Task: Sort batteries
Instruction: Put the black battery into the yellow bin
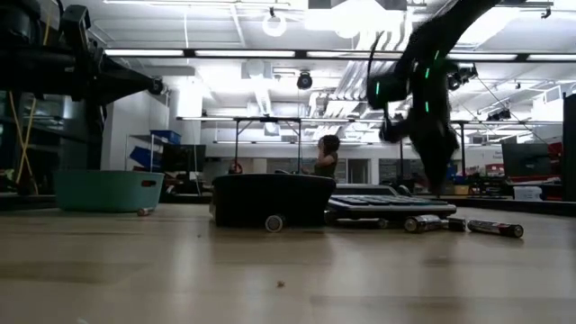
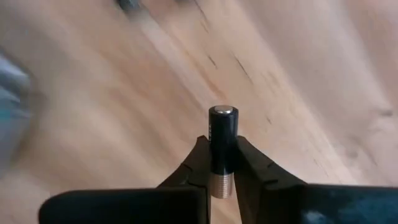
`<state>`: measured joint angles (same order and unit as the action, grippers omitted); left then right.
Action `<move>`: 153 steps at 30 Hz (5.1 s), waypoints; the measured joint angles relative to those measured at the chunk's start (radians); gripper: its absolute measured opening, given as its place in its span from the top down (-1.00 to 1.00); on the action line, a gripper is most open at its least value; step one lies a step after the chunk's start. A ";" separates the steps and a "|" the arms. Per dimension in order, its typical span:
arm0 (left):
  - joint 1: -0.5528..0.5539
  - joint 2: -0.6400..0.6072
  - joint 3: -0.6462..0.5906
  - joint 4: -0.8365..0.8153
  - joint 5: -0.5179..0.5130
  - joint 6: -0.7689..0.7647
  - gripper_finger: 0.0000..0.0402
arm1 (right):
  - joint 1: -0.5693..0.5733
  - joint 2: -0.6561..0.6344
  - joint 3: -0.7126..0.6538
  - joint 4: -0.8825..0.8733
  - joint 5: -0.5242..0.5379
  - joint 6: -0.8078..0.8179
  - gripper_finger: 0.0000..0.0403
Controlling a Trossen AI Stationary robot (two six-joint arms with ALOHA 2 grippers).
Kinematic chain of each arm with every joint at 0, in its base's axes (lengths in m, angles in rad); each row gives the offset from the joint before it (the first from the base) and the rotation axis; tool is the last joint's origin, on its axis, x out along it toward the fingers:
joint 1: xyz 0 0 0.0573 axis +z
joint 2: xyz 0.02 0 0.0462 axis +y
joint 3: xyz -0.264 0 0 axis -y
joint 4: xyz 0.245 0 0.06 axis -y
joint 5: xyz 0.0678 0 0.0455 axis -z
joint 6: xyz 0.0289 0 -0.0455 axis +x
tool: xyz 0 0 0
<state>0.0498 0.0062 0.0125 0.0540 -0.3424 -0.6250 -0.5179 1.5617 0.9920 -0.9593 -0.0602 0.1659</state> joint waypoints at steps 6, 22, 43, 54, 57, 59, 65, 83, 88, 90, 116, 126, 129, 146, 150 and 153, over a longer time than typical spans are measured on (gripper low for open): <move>0.000 0.000 0.000 0.000 0.000 0.000 1.00 | 0.182 -0.283 -0.003 -0.182 -0.075 0.244 0.89; 0.000 0.000 0.000 0.000 0.000 0.000 1.00 | 1.033 -0.440 -0.217 0.026 -0.458 1.242 0.89; 0.000 0.000 0.000 0.000 -0.001 0.000 1.00 | 0.951 -0.440 -0.499 0.128 -0.193 1.380 0.89; 0.000 0.000 0.000 0.000 0.000 0.000 1.00 | 0.586 -0.441 -0.499 0.089 0.057 1.134 0.89; 0.000 0.000 0.000 0.000 -0.001 0.000 1.00 | 0.472 -0.441 -0.499 0.107 0.091 1.050 0.89; 0.000 0.000 0.000 0.000 -0.001 0.000 1.00 | 0.404 -0.441 -0.499 0.139 0.097 0.993 0.89; 0.000 0.000 0.000 0.000 0.000 0.000 1.00 | 0.245 -0.424 -0.498 0.253 0.098 0.859 0.89; 0.000 0.000 0.000 0.000 0.000 0.000 1.00 | 0.177 -0.254 -0.347 0.326 0.028 0.671 0.78; 0.000 0.000 0.000 0.000 -0.001 0.000 1.00 | 0.180 -0.254 -0.303 0.239 0.025 0.637 0.42; 0.000 0.000 0.000 0.000 -0.001 0.000 1.00 | 0.180 -0.255 -0.283 0.177 0.026 0.616 0.30; 0.000 0.000 0.000 0.000 -0.001 0.000 1.00 | 0.058 0.149 0.240 0.141 0.207 0.653 0.28; 0.000 0.000 0.000 0.000 -0.001 0.000 1.00 | 0.082 0.279 0.235 0.116 0.179 0.770 0.28; 0.000 0.000 0.000 0.000 -0.001 0.000 1.00 | 0.095 0.286 0.234 0.112 0.181 0.791 0.28; 0.000 0.000 0.000 0.000 -0.001 0.000 1.00 | 0.073 0.374 0.206 0.158 0.130 0.673 0.56; 0.000 0.000 0.000 0.000 -0.001 0.000 1.00 | 0.074 0.335 0.200 0.143 0.165 0.576 0.90; 0.000 0.000 0.000 0.000 -0.001 0.000 1.00 | 0.065 0.265 0.196 0.103 0.199 0.558 0.87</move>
<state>0.0502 0.0063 0.0126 0.0540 -0.3431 -0.6250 -0.4526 1.8266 1.1884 -0.8563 0.1390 0.7236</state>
